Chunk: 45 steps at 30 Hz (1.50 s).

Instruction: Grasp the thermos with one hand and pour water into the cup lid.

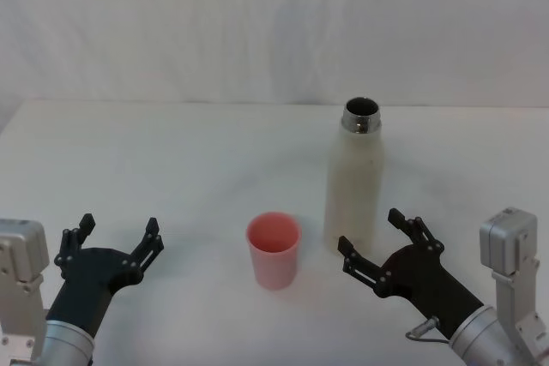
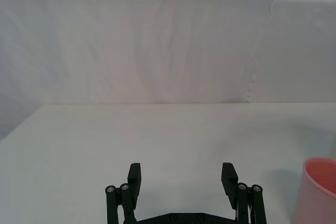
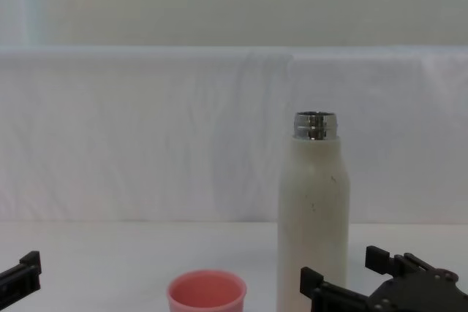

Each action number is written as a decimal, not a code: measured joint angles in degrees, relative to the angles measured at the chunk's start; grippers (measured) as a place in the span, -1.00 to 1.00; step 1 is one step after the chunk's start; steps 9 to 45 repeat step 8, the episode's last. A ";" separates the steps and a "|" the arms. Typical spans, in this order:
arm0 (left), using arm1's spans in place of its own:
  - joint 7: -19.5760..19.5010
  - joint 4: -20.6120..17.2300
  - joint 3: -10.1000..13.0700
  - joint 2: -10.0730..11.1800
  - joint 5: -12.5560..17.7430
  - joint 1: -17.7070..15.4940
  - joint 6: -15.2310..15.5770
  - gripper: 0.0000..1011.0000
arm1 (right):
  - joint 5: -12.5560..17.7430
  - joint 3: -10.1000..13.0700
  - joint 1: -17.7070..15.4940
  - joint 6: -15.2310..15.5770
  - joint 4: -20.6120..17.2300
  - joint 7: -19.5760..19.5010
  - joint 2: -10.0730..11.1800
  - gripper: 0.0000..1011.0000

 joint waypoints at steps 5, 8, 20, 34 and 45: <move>0.00 0.00 0.00 0.00 0.00 0.00 0.00 0.98 | -0.03 0.05 -0.08 0.00 -0.11 -0.04 0.06 0.98; 0.00 0.00 0.00 0.00 0.00 0.00 0.00 0.98 | -0.07 0.07 -0.12 0.00 -0.20 -0.06 0.10 0.98; 0.00 0.00 0.00 0.00 0.00 0.00 0.00 0.98 | -0.07 0.07 -0.12 0.00 -0.20 -0.06 0.10 0.98; 0.00 0.00 0.00 0.00 0.00 0.00 0.00 0.98 | -0.07 0.07 -0.12 0.00 -0.20 -0.06 0.10 0.98; 0.00 0.00 0.00 0.00 0.00 0.00 0.00 0.98 | -0.07 0.07 -0.12 0.00 -0.20 -0.06 0.10 0.98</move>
